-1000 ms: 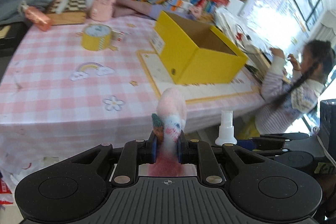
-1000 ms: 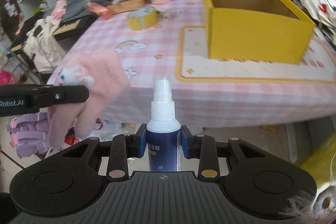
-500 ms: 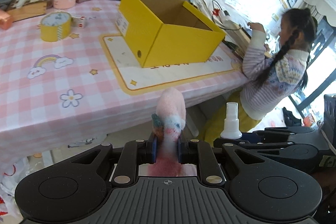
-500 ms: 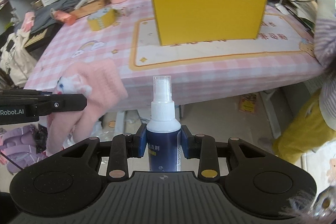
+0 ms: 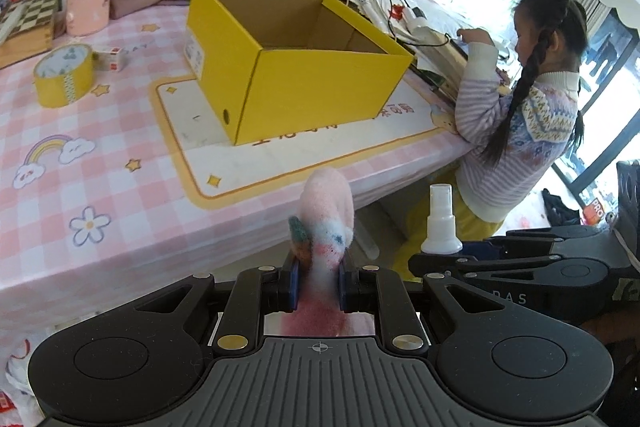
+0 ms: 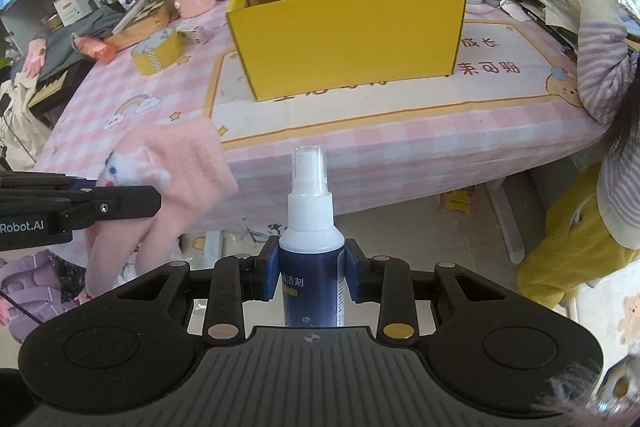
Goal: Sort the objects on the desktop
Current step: 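Lower the spray bottle and pink glove into the yellow box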
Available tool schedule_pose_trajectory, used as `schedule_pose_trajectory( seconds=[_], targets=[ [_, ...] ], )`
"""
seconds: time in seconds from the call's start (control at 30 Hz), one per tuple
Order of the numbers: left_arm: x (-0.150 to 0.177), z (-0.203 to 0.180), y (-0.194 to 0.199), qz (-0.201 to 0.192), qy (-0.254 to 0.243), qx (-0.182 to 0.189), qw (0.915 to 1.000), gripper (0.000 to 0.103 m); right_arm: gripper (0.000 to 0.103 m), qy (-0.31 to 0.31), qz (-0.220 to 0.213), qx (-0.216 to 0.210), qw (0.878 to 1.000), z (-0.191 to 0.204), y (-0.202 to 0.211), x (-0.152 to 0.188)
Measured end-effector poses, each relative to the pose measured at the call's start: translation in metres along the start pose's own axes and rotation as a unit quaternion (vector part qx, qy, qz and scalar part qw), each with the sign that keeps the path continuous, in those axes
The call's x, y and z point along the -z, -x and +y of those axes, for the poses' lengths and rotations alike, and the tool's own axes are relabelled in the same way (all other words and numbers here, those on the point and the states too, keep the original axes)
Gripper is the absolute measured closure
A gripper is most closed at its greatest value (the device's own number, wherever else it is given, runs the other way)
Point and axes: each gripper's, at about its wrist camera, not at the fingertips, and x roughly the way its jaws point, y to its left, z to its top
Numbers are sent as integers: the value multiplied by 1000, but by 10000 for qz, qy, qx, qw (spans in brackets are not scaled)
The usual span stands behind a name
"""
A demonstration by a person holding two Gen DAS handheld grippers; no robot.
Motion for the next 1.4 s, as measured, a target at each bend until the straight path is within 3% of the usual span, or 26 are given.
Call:
schedule_pose_trajectory(
  seconds=[0.53, 0.9, 1.2, 1.4],
  targets=[
    [-33, -55, -48, 61, -315, 139, 9994, 86, 73, -63, -80, -56, 9999, -68, -1, -24],
    [-60, -84, -73, -133, -265, 97, 9995, 86, 73, -113, -130, -135, 9998, -116, -4, -40],
    [-88, -100, -64, -657, -157, 26, 9977, 86, 73, 9, -386, -415, 9984, -134, 3, -64],
    [-114, -99, -48, -1210, -71, -137, 9925, 86, 73, 59, -864, -651, 9941, -135, 14, -97]
  ],
)
